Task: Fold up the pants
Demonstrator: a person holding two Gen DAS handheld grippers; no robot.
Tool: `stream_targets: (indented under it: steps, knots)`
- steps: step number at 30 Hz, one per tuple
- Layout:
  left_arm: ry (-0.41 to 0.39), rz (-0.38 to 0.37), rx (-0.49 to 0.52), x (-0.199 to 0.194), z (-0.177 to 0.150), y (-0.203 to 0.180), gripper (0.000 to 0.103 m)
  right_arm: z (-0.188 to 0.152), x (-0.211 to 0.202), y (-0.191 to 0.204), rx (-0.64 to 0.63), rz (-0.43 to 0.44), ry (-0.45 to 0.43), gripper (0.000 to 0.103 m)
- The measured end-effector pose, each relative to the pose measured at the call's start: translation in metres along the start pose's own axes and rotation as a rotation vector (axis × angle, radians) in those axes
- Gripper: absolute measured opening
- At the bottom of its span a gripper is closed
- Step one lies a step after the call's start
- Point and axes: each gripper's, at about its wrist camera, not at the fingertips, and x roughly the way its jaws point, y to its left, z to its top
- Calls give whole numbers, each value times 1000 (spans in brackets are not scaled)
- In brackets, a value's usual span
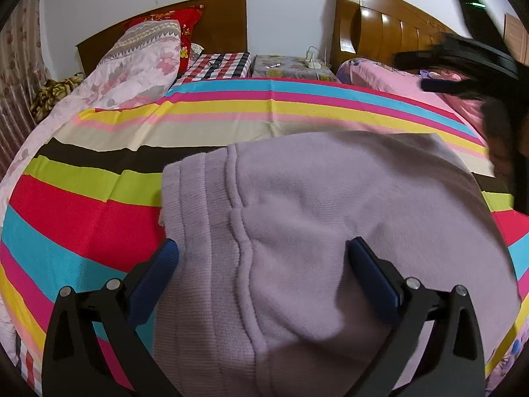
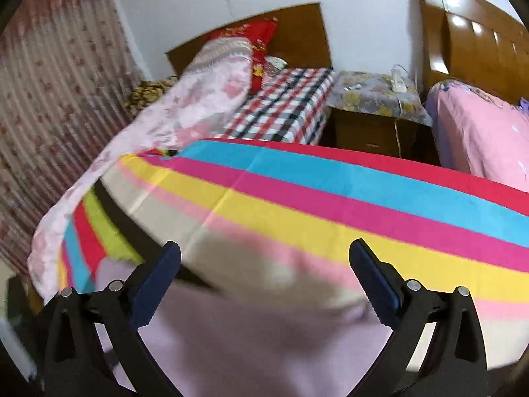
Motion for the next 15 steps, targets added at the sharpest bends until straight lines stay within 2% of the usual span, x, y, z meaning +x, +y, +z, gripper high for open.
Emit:
stream_targets:
  steps: [3, 6, 7, 10, 13, 15]
  knots:
    - [-3, -3, -3, 1, 0, 0, 102, -39, -32, 18, -60, 27, 23, 98]
    - [-6, -4, -3, 1, 0, 1, 102, -93, -57, 39, -96, -31, 16, 98]
    - [-8, -5, -3, 0, 0, 0, 102, -118, -65, 43, -89, -68, 14, 98]
    - [-12, -4, -3, 0, -1, -1, 102, -168, -74, 55, -95, -161, 32, 98]
    - [-13, -3, -2, 1, -1, -1, 102, -219, -84, 68, -119, -240, -3, 98]
    - [-14, 0, -2, 1, -1, 0, 102, -236, -94, 63, -81, -222, -62, 98]
